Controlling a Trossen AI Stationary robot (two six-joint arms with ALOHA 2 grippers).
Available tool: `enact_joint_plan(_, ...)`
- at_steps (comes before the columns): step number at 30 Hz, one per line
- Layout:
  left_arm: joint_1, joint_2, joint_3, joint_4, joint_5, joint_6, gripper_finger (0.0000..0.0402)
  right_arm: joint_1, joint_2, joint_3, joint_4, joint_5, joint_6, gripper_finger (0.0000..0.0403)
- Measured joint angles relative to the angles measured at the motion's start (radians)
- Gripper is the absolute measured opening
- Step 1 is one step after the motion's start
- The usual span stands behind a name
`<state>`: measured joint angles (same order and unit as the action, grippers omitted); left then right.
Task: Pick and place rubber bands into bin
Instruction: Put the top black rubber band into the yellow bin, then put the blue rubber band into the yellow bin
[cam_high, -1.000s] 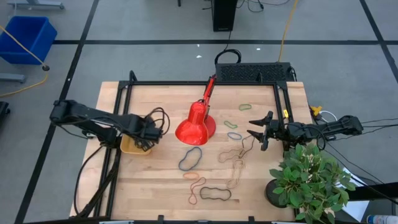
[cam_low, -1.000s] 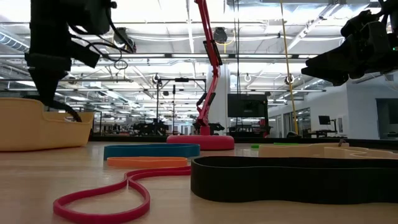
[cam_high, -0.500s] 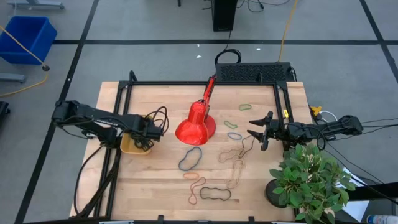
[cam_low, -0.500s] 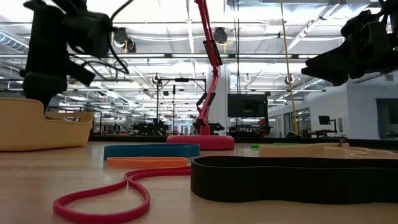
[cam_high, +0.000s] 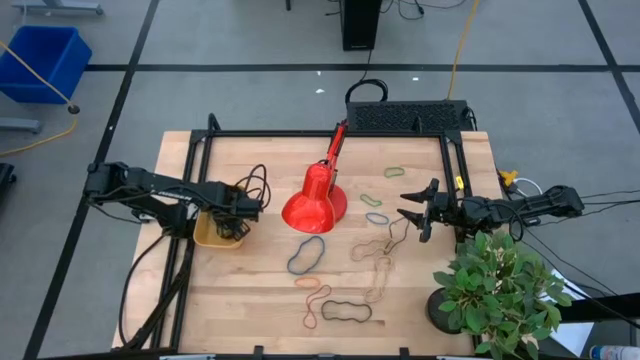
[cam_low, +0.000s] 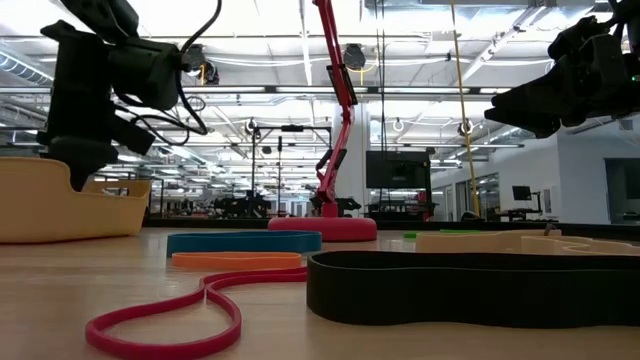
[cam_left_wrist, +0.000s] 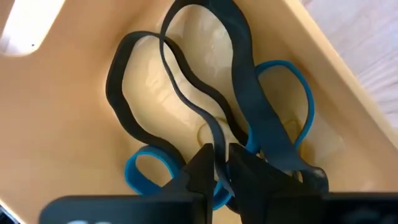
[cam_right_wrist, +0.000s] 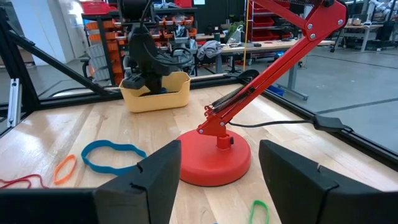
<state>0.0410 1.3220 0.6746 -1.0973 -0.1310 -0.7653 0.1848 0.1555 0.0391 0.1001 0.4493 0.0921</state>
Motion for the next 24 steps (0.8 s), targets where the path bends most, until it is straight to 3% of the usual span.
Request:
enact_joint_plan(8, 0.000, 0.000, 0.000, -0.001, -0.008, -0.039, 0.0083, 0.000, 0.000, 0.000, 0.000, 0.000, 0.000, 0.0210)
enact_joint_plan(15, -0.002, 0.000, 0.012, -0.018, -0.029, -0.024, 0.0142, 0.000, 0.000, 0.000, 0.000, 0.000, 0.000, 0.0210)
enact_joint_plan(19, -0.002, 0.000, 0.046, -0.034, -0.028, 0.045, 0.0172, 0.000, 0.000, 0.000, 0.000, 0.000, 0.000, 0.0210)
enact_joint_plan(24, -0.002, 0.000, 0.115, -0.070, 0.044, 0.128, 0.0191, 0.000, 0.000, 0.000, 0.000, 0.000, 0.000, 0.0210)
